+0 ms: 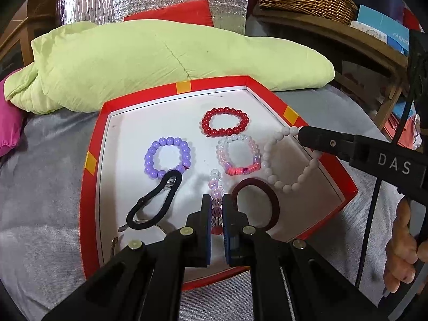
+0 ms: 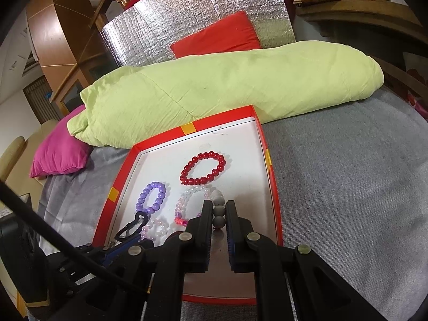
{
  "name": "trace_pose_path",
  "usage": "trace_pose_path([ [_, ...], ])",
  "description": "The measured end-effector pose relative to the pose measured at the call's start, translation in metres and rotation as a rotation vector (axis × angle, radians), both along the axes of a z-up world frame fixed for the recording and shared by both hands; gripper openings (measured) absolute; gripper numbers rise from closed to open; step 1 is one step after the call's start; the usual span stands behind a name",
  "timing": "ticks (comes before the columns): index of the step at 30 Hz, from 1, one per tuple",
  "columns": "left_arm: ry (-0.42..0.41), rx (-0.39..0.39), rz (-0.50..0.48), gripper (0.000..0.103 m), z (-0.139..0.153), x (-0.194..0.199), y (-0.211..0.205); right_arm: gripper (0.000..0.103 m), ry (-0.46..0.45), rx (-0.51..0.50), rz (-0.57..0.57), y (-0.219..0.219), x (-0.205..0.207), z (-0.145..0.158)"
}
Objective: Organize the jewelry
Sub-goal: 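Open the left tool on the pale pink bracelet while the right tool releases the white one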
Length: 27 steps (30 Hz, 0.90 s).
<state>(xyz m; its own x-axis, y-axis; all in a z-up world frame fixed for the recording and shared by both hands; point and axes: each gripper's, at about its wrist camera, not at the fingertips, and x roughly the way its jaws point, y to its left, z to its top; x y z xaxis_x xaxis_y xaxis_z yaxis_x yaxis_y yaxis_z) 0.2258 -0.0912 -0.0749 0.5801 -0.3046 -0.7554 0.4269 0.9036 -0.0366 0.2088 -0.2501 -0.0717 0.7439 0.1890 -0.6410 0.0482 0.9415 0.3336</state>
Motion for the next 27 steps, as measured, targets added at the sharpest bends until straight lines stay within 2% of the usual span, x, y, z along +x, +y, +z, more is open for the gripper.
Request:
trace_pose_path([
  [27, 0.034, 0.021, 0.027, 0.008, -0.012, 0.006, 0.002, 0.011, 0.018, -0.005, -0.005, 0.0, 0.001, -0.002],
])
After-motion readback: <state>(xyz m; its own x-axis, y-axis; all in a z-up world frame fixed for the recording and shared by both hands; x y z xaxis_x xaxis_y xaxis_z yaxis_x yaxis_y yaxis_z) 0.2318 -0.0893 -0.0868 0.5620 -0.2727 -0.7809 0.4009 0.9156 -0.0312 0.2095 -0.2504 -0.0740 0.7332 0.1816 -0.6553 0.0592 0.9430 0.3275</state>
